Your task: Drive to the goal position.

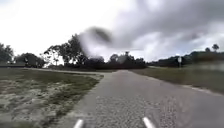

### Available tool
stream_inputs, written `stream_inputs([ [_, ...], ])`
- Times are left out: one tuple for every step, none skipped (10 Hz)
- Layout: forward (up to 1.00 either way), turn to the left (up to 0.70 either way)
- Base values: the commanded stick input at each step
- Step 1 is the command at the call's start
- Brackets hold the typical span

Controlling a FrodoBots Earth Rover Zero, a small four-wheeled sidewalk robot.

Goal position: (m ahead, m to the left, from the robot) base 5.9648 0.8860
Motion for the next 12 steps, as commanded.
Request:
stream_inputs([
  [0.70, 0.00],
  [0.70, 0.00],
  [0.70, 0.00],
  [0.70, 0.00],
  [0.70, 0.00],
  [0.70, 0.00],
  [0.70, 0.00],
  [0.70, 0.00],
  [0.70, 0.00],
  [0.70, 0.00],
  [0.70, 0.00],
  [0.70, 0.00],
])
